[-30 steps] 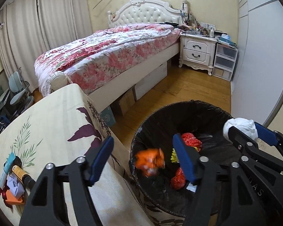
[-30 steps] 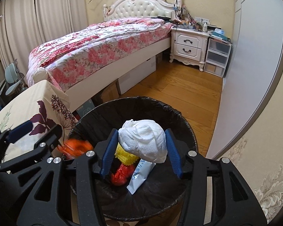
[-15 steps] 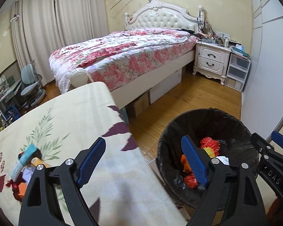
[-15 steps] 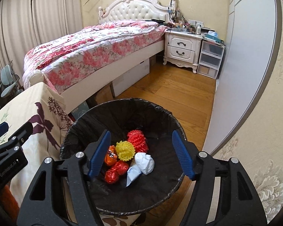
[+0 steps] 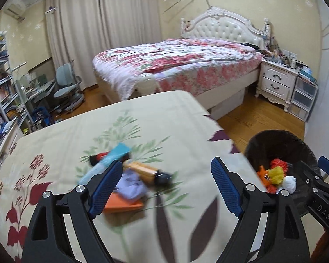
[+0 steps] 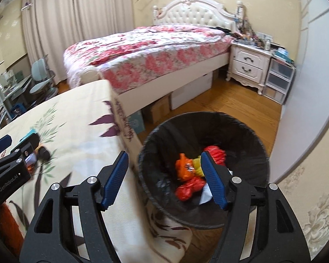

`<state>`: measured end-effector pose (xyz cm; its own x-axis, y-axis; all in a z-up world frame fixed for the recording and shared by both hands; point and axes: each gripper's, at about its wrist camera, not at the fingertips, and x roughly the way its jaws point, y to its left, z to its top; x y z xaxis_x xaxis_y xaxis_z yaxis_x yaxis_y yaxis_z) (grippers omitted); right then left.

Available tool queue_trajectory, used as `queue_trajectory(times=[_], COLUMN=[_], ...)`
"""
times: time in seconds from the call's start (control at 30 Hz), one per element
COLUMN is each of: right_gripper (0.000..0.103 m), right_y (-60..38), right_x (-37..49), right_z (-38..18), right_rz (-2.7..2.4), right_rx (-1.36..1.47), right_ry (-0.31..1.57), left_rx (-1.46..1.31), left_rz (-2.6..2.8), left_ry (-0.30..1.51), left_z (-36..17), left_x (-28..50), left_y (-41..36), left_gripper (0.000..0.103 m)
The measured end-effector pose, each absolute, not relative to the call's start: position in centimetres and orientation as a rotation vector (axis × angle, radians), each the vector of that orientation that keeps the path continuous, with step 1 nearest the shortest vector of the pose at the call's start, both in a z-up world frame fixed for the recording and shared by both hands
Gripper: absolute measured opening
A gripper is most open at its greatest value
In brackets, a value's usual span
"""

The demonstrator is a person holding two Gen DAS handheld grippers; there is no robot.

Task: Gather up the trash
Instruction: 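Move both open tools back over the bed toward the remaining items, then grasp the dark red ribbon with the left tool while the right grasps the orange sponge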

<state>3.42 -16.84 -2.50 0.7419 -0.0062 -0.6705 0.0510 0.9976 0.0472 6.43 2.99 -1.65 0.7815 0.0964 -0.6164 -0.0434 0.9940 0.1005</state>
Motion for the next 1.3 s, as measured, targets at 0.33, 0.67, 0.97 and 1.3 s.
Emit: queue_trajectory(times=[0.33, 0.67, 0.97, 1.3], right_gripper=[0.067, 0.067, 0.067, 0.067], right_y=[-9.9, -4.8, -2.3, 1.7], right_x=[2.7, 2.2, 2.3, 2.4], right_z=[-3.2, -3.7, -4.0, -4.2], right_rz=[0.121, 0.210, 0.255, 0.340], right_rx=[0.024, -0.028, -0.047, -0.072], right_ry=[0.774, 0.793, 0.813, 0.832], left_rx=[0.032, -0.010, -0.037, -0.014], left_rz=[0.238, 0.225, 0.174, 0.196], left_ry=[0.715, 0.839, 0.869, 0.854], left_z=[-3.1, -5.5, -6.0, -5.7], left_x=[3.6, 4.8, 4.6, 2.7], left_y=[11.8, 14.4, 15.0, 16.7], left_gripper=[0.082, 0.058, 0.025, 0.025])
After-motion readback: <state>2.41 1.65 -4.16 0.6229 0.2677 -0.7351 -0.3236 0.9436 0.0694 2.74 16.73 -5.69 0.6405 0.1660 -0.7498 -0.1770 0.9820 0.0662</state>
